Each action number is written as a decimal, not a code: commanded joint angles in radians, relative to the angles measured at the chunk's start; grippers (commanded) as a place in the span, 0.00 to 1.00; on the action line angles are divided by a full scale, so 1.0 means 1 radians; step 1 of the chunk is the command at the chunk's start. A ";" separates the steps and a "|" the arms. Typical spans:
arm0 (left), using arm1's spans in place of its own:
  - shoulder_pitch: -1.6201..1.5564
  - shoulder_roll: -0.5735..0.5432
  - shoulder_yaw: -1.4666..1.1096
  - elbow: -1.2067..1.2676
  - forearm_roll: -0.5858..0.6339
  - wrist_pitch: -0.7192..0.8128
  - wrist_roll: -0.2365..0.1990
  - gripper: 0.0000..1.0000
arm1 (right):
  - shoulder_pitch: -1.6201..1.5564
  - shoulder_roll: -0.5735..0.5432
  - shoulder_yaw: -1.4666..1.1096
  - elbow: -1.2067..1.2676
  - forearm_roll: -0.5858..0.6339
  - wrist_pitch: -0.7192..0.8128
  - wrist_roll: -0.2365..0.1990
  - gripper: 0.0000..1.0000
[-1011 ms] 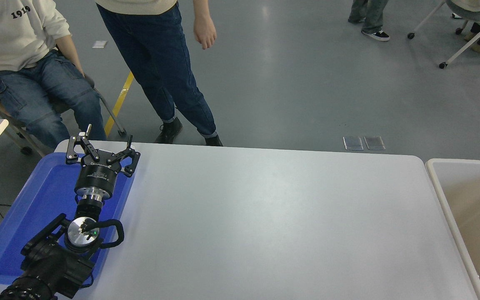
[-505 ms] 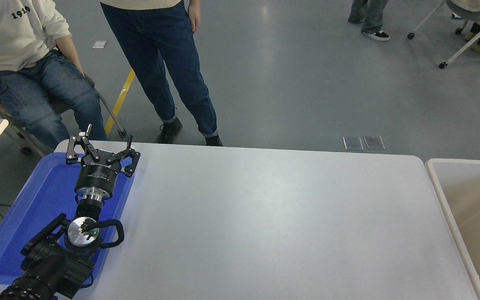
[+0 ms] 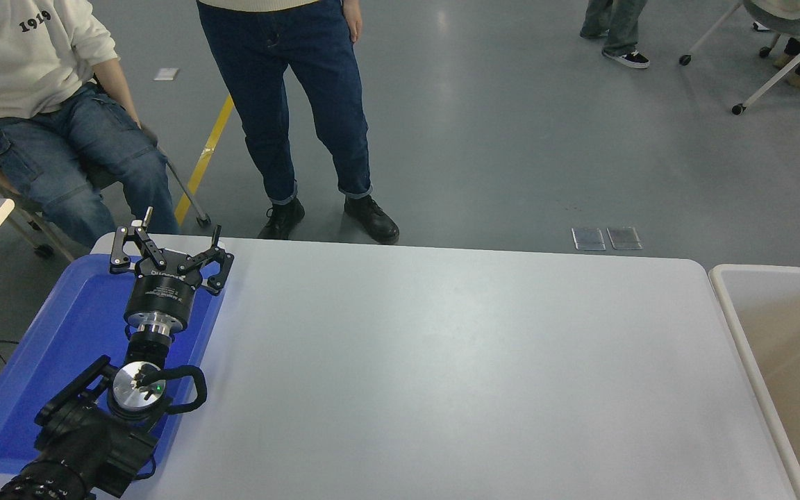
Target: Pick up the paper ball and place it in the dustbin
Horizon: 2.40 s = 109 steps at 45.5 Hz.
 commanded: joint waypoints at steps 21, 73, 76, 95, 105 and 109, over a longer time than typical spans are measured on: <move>0.000 0.000 0.000 0.000 0.000 0.000 0.000 1.00 | -0.031 -0.263 0.517 0.441 0.001 0.015 0.012 1.00; 0.000 0.000 0.000 0.000 0.000 0.000 0.001 1.00 | -0.238 0.068 0.915 0.754 0.276 0.200 0.664 1.00; 0.000 0.000 0.000 0.000 0.000 0.000 0.001 1.00 | -0.238 0.079 0.912 0.760 0.276 0.201 0.701 1.00; 0.000 0.000 0.000 0.000 0.000 0.000 0.001 1.00 | -0.231 0.136 0.904 0.789 0.263 0.077 0.727 1.00; 0.000 0.000 0.000 0.000 0.000 0.000 0.001 1.00 | -0.238 0.142 0.910 0.794 0.262 0.088 0.732 1.00; 0.000 0.000 0.000 0.000 0.000 0.000 0.001 1.00 | -0.240 0.142 0.918 0.803 0.273 0.078 0.749 1.00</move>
